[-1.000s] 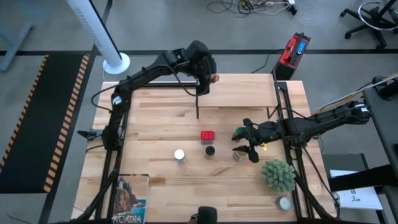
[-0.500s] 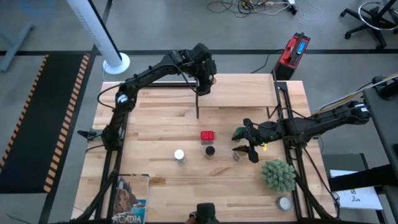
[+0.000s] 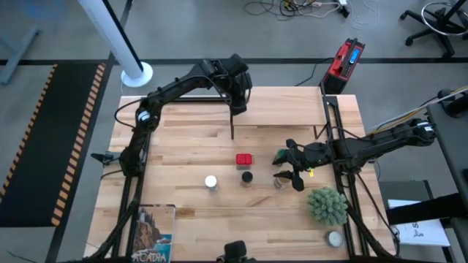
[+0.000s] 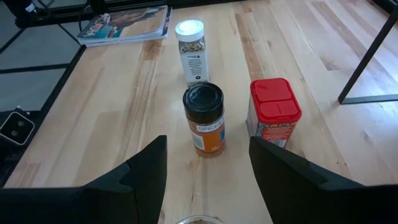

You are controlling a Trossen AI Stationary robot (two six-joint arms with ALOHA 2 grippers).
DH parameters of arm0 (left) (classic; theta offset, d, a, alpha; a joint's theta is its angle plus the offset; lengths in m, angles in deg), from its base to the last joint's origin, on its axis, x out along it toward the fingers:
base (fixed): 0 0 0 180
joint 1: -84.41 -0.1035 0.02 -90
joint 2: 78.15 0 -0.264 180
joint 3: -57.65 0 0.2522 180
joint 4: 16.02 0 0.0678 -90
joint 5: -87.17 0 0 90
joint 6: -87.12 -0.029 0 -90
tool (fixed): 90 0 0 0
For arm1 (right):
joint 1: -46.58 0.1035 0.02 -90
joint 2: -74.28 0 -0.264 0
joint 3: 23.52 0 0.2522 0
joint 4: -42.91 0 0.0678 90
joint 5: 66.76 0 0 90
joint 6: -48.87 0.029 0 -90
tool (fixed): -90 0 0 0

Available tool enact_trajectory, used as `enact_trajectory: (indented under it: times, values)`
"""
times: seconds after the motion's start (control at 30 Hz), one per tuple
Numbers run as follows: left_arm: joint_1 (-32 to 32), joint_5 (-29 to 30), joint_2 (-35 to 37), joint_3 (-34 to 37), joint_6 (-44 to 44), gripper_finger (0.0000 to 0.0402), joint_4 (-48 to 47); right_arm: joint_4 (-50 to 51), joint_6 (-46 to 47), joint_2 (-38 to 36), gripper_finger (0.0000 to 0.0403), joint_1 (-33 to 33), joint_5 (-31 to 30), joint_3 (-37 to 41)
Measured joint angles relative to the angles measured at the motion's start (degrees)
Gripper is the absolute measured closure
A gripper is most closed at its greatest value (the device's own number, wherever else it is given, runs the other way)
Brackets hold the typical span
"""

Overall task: Shelf spices
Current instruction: Put the light brown seasoning bottle on the shelf

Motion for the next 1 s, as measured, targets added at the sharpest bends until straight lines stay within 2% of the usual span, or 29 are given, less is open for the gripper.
enact_trajectory:
  times: [0.37, 0.57, 1.0]
  values:
    - [2.6, 0.1, 0.0, 6.38, -0.19, 0.0216, 3.78, 0.02, -0.07, 0.0, 0.0199, 0.0, 0.0, 0.0]
    - [3.25, 0.24, 0.04, 7.22, -0.29, 0.0221, 4.7, 0.02, -0.11, 0.0, 0.0199, 0.0, -0.02, 0.0]
    - [3.19, 9.08, 0.04, 7.27, -3.63, 0.022, 9.07, 0.02, -0.15, 0.0, 0.0199, 0.0, 0.0, 0.0]
